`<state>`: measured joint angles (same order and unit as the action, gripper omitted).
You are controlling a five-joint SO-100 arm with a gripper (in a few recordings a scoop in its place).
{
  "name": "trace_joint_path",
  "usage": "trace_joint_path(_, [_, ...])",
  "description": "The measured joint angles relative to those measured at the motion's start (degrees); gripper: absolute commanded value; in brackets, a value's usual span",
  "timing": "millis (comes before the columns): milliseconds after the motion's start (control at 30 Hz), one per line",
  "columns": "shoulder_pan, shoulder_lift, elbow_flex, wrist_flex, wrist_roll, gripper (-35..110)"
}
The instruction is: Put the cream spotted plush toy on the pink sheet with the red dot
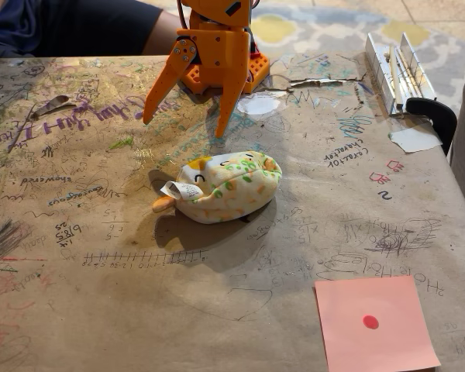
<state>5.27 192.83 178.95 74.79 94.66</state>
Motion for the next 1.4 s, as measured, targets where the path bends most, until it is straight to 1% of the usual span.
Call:
trace_joint_path(100, [-2.37, 0.00, 0.00, 0.00, -1.67, 14])
trace_joint_path(200, [-2.37, 0.00, 0.00, 0.00, -6.50, 14])
trace_joint_path(333, [-2.37, 0.00, 0.00, 0.00, -8.88, 14])
trace_joint_path(433, [-2.29, 0.00, 0.00, 0.00, -9.93, 10])
trace_joint_path(500, [-1.76, 0.00, 0.00, 0.00, -13.10, 12])
trace_joint_path(600, [-0.79, 0.00, 0.00, -0.35, -20.21, 18])
trace_joint_path(633, [-0.79, 0.00, 0.00, -0.70, -21.80, 19])
trace_joint_path(700, [-0.62, 0.00, 0.00, -2.11, -25.31, 26])
trace_joint_path(800, [-1.49, 0.00, 0.00, -4.22, -30.50, 31])
trace_joint_path(867, [-3.25, 0.00, 0.00, -6.68, -34.98, 45])
trace_joint_path(967, [-5.27, 0.00, 0.00, -9.84, -41.04, 41])
trace_joint_path(1067, [-5.98, 0.00, 0.00, -11.16, -42.80, 46])
trace_joint_path(1167, [-7.29, 0.00, 0.00, -13.62, -48.25, 46])
trace_joint_path(1233, [-7.47, 0.00, 0.00, -14.94, -53.53, 39])
trace_joint_path(1400, [-6.06, 0.00, 0.00, -18.37, -63.28, 28])
